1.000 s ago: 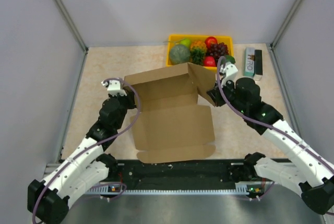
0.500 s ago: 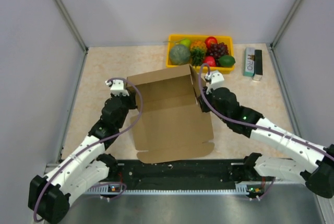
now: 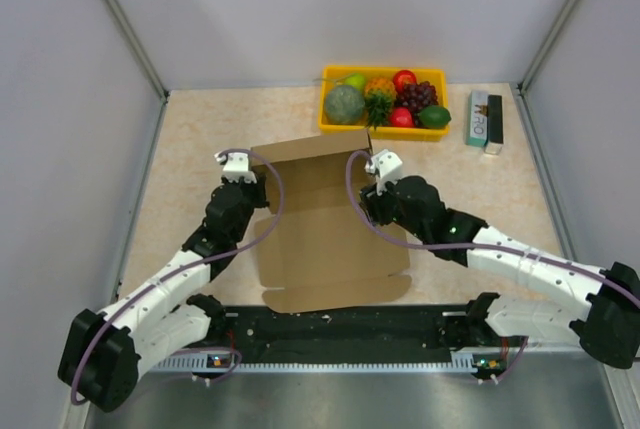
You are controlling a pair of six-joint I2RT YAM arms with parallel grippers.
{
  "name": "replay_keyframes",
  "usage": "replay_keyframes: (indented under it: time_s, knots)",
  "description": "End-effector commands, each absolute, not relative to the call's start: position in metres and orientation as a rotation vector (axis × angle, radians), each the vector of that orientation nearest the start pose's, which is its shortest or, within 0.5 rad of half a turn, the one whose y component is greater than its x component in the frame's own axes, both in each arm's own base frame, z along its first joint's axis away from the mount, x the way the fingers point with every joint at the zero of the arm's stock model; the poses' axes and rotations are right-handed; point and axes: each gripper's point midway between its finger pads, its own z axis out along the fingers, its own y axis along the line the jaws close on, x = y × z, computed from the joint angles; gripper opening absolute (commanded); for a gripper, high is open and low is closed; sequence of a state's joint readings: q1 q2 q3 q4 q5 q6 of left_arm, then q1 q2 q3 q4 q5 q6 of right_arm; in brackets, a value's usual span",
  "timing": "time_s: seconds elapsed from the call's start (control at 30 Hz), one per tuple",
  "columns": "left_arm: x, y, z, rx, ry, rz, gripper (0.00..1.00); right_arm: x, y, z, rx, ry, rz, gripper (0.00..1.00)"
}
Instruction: Fold the paper box
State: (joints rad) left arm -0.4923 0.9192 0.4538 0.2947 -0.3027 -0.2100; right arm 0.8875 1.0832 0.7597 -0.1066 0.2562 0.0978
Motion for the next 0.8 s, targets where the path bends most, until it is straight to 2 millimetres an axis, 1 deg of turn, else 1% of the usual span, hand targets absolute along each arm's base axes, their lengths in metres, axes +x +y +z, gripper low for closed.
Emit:
replay_keyframes:
  time_s: [0.0, 0.03, 0.1, 0.13, 0.17, 0.2, 0.23, 0.27, 0.33, 0.43, 0.47, 0.53, 0.6, 0.67, 0.7, 0.73, 0.77]
  knots:
    - [0.315, -0.136, 0.175, 0.115, 1.755, -0.297, 0.00, 0.263, 0.272, 0.218, -0.726, 1.707, 0.425, 0.53]
    - [0.314, -0.136, 0.172, 0.121, 1.759, -0.294, 0.00, 0.264, 0.272, 0.219, -0.736, 1.699, 0.432, 0.53]
    - [0.313, -0.136, 0.171, 0.128, 1.763, -0.288, 0.00, 0.258, 0.275, 0.225, -0.781, 1.664, 0.475, 0.54]
    - [0.312, -0.135, 0.169, 0.129, 1.769, -0.286, 0.00, 0.260, 0.272, 0.229, -0.773, 1.648, 0.483, 0.55]
    - [0.311, -0.134, 0.167, 0.130, 1.770, -0.285, 0.00, 0.256, 0.273, 0.231, -0.801, 1.626, 0.521, 0.55]
    - [0.310, -0.135, 0.169, 0.130, 1.765, -0.292, 0.00, 0.254, 0.271, 0.239, -0.803, 1.599, 0.539, 0.55]
    - [0.309, -0.135, 0.166, 0.132, 1.770, -0.294, 0.00, 0.256, 0.268, 0.242, -0.801, 1.586, 0.539, 0.56]
    - [0.308, -0.134, 0.167, 0.131, 1.766, -0.299, 0.00, 0.255, 0.268, 0.246, -0.821, 1.563, 0.553, 0.56]
    - [0.306, -0.137, 0.170, 0.131, 1.760, -0.322, 0.00, 0.258, 0.264, 0.250, -0.826, 1.546, 0.541, 0.56]
    - [0.302, -0.138, 0.173, 0.134, 1.751, -0.342, 0.00, 0.270, 0.257, 0.254, -0.822, 1.547, 0.462, 0.46]
    - [0.302, -0.137, 0.175, 0.130, 1.744, -0.344, 0.00, 0.275, 0.254, 0.259, -0.811, 1.543, 0.439, 0.40]
    - [0.300, -0.137, 0.176, 0.127, 1.743, -0.353, 0.00, 0.283, 0.251, 0.259, -0.778, 1.560, 0.398, 0.36]
    - [0.299, -0.138, 0.181, 0.129, 1.730, -0.363, 0.00, 0.286, 0.251, 0.260, -0.772, 1.555, 0.388, 0.33]
    - [0.298, -0.139, 0.183, 0.135, 1.726, -0.367, 0.00, 0.281, 0.254, 0.265, -0.763, 1.550, 0.434, 0.31]
    - [0.298, -0.139, 0.183, 0.138, 1.729, -0.366, 0.00, 0.275, 0.259, 0.267, -0.779, 1.544, 0.477, 0.31]
    - [0.299, -0.139, 0.183, 0.139, 1.730, -0.366, 0.00, 0.265, 0.268, 0.269, -0.825, 1.528, 0.552, 0.31]
    - [0.299, -0.139, 0.184, 0.138, 1.729, -0.366, 0.00, 0.259, 0.272, 0.275, -0.816, 1.526, 0.609, 0.37]
